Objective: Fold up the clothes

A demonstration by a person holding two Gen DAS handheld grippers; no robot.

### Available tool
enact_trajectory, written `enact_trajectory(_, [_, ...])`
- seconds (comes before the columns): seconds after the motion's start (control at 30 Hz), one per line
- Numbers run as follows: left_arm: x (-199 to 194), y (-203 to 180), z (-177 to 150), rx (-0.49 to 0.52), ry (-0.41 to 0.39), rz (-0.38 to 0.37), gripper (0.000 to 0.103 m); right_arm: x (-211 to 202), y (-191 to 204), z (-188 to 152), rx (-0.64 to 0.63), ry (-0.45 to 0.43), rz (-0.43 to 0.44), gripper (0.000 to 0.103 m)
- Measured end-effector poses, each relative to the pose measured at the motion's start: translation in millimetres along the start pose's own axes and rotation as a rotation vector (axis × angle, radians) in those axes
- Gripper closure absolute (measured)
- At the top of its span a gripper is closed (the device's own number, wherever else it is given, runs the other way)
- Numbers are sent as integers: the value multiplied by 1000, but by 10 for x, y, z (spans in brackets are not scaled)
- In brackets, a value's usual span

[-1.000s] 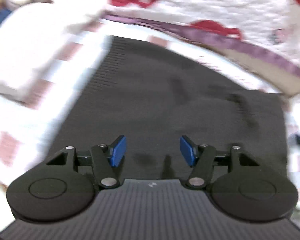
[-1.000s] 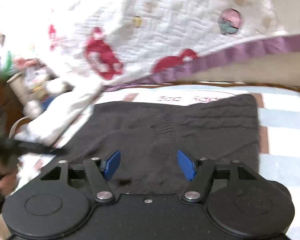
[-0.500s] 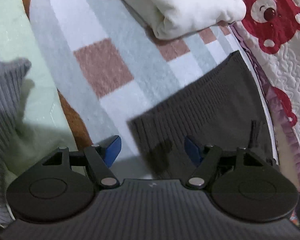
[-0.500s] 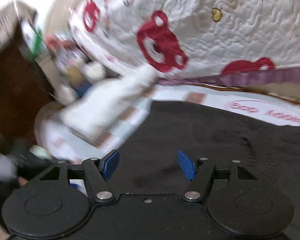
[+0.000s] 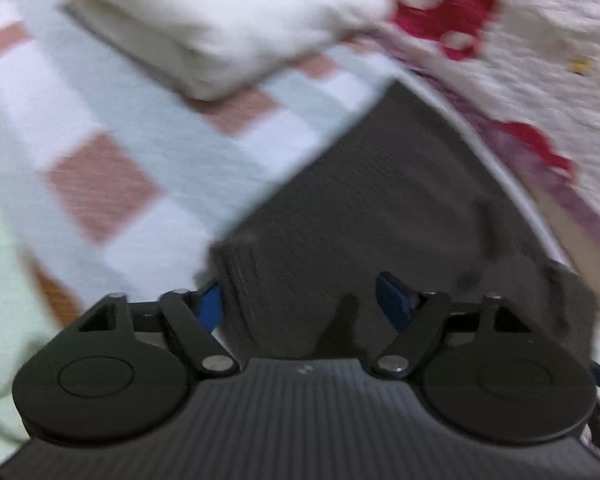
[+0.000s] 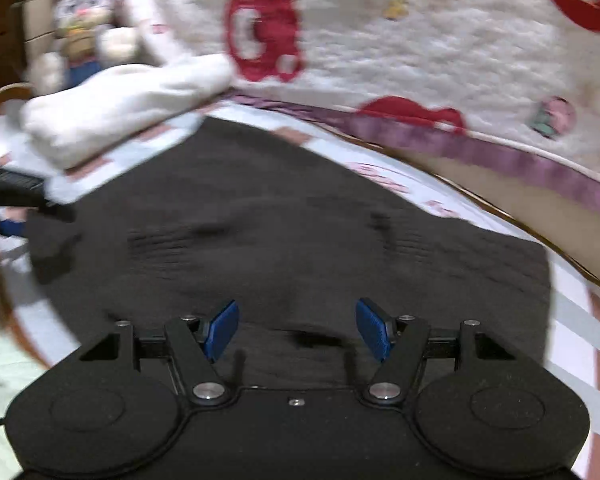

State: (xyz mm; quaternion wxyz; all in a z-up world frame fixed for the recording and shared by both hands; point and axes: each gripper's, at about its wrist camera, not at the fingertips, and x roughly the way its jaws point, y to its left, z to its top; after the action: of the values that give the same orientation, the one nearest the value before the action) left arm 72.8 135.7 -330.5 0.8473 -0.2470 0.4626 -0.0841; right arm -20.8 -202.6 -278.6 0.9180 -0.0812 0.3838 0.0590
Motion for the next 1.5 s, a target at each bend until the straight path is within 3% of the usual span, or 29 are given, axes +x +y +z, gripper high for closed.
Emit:
enact_trajectory(0.07, [75, -81, -34, 43, 30, -49, 34, 41, -222, -54, 84, 20, 0, 54])
enact_trajectory(0.1, [89, -142, -55, 88, 14, -20, 34, 73, -332, -103, 136, 38, 19, 70])
enact_trajectory(0.13, [111, -194, -69, 129, 3, 10, 35, 103, -436, -153, 187, 55, 39, 75])
enact_trajectory(0.17, [134, -247, -83, 170, -8, 40, 48, 127, -516, -208, 228, 66, 57, 75])
enact_trajectory(0.2, [156, -296, -95, 212, -18, 71, 70, 145, -573, -266, 260, 75, 69, 75])
enact_trajectory(0.27, [195, -359, -104, 292, -34, 134, 92, 197, -649, -368, 301, 101, 93, 74])
enact_trajectory(0.37, [147, -409, -86, 338, -63, 107, 95, 283, -667, -437, 318, 133, 130, 73])
enact_trajectory(0.47, [-31, -720, -102, 471, -122, 38, 96, 279, -651, -442, 288, 133, 148, 70])
enact_trajectory(0.6, [-308, -1471, -161, 569, -173, -175, 96, 160, -870, -410, 343, 101, 249, 69])
enact_trajectory(0.73, [-426, -2363, -387, 684, -168, -377, 96, -117, -1446, -374, 500, 17, 382, 65])
enact_trajectory(0.87, [-383, -3118, -1106, 859, -47, -571, 96, -340, -2115, -589, 714, 15, 301, 58])
enact_trajectory(0.9, [-293, -3219, -1301, 880, 6, -579, 96, -386, -2289, -701, 795, 11, 299, 55])
enact_trajectory(0.97, [-23, -3373, -1679, 893, 136, -567, 96, -405, -2600, -1128, 1037, -25, 434, 55])
enact_trajectory(1.03, [293, -3389, -1875, 852, 244, -506, 96, -425, -2881, -1537, 1260, -59, 556, 55])
enact_trajectory(1.13, [607, -3317, -1963, 767, 352, -464, 96, -447, -2805, -1823, 1306, -27, 563, 52])
enact_trajectory(1.23, [573, -3260, -1901, 731, 362, -467, 96, -386, -2654, -1951, 1316, -3, 632, 51])
enact_trajectory(1.5, [291, -3407, -1983, 909, 371, -440, 96, -207, -2415, -1851, 1327, -19, 797, 45])
